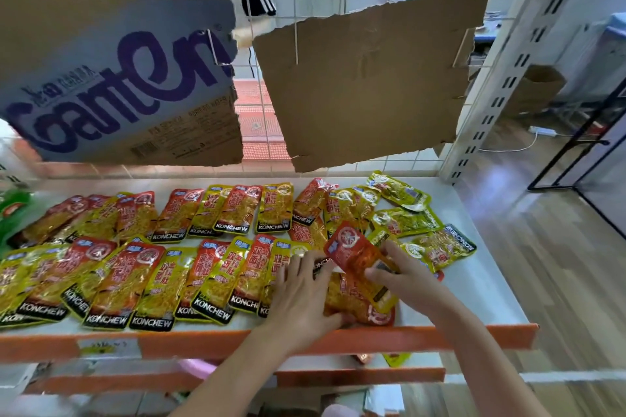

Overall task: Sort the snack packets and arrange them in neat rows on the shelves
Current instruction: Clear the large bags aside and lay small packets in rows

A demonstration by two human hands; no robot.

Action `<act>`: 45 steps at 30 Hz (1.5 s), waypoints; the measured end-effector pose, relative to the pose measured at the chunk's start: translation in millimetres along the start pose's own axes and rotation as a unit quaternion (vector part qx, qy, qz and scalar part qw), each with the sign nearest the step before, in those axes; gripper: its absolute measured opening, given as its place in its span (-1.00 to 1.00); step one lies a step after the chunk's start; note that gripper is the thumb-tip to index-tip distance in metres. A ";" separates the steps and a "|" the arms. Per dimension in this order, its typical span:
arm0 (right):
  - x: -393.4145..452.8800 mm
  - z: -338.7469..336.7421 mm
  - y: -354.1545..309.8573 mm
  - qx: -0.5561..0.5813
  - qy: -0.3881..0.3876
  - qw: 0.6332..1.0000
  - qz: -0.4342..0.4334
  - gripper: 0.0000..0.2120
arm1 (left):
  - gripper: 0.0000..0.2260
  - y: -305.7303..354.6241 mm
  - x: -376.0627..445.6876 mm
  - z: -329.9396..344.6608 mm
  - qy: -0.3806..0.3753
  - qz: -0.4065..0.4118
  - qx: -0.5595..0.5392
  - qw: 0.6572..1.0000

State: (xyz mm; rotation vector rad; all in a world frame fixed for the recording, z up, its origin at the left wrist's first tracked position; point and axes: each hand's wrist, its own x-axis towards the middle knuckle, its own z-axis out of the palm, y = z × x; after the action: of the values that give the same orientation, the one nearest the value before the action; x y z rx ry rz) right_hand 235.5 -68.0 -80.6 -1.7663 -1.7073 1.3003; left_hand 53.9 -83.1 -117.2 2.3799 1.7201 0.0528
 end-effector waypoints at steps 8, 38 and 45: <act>2.9 -9.5 4.1 0.436 0.048 0.899 0.006 -0.89 | -0.79 -0.7 13.8 -27.5 -0.001 0.008 -0.277 0.961; 17.4 54.4 15.1 0.169 0.112 0.977 -0.069 -0.67 | -0.72 -31.2 1.7 6.0 0.054 -0.095 -0.595 0.796; 18.5 55.9 18.6 0.162 0.203 0.964 -0.050 -0.67 | -0.84 -28.9 -0.5 0.4 0.071 -0.092 -0.595 0.796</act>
State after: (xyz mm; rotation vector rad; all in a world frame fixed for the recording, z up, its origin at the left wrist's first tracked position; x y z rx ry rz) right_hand 199.2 -73.3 -130.3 -1.5946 -1.2606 1.0173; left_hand 26.7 -75.0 -122.9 1.2593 1.2813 0.9780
